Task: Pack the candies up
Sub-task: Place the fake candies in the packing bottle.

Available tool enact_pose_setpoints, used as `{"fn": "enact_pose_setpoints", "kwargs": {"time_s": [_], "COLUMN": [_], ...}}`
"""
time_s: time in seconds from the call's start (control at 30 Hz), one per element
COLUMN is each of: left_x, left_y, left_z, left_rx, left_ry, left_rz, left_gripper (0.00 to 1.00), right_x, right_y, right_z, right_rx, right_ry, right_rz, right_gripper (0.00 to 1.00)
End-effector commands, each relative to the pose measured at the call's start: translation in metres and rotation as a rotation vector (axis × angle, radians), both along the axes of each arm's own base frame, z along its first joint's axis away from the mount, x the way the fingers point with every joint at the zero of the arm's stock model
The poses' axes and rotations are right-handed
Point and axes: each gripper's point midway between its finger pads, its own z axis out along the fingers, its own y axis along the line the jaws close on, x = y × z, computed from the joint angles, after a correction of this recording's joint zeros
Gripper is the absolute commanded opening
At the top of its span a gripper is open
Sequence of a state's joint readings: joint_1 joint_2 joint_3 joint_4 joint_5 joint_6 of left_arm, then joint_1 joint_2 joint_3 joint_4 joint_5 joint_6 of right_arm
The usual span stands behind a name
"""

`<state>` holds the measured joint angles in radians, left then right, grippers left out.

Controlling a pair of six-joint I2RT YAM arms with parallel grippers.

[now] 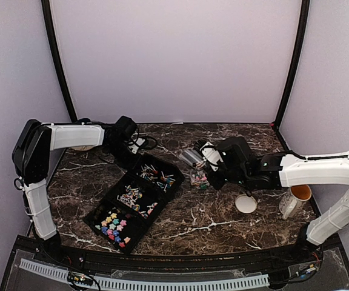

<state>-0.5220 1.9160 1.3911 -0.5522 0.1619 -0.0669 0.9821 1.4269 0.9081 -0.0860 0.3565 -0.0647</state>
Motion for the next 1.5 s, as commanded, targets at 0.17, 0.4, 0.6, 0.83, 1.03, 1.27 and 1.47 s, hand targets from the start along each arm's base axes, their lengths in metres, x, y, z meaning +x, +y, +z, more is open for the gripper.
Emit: {"fn": "enact_pose_setpoints", "kwargs": {"time_s": [0.17,0.4,0.6,0.83,1.03,1.27,1.47], "left_x": [0.005,0.004,0.004,0.004,0.004,0.004,0.004], "left_y": [-0.01,-0.011,-0.011,-0.011,-0.011,-0.011,-0.011], "left_z": [0.041,0.042,0.043,0.043,0.043,0.042,0.042], "left_rx": [-0.092,-0.099,-0.1,-0.099,-0.099,-0.098,-0.097], "left_ry": [-0.078,-0.077,-0.078,-0.077,-0.079,-0.076,-0.078], "left_rz": [-0.001,-0.003,-0.002,-0.003,-0.004,-0.005,-0.005], "left_gripper": [0.0,0.0,0.0,0.0,0.0,0.0,0.0], "right_x": [-0.011,-0.023,-0.029,-0.027,-0.023,-0.017,-0.015], "right_y": [-0.057,-0.071,-0.074,-0.071,-0.068,-0.063,-0.061], "right_z": [-0.009,-0.012,-0.014,-0.016,-0.02,-0.021,-0.023], "right_rx": [-0.143,-0.177,-0.229,-0.263,-0.303,-0.341,-0.38], "right_ry": [0.085,0.146,0.187,0.192,0.192,0.189,0.194], "right_rz": [-0.146,-0.163,-0.141,-0.127,-0.117,-0.108,-0.096], "right_gripper": [0.0,0.0,0.0,0.0,0.0,0.0,0.0]}}
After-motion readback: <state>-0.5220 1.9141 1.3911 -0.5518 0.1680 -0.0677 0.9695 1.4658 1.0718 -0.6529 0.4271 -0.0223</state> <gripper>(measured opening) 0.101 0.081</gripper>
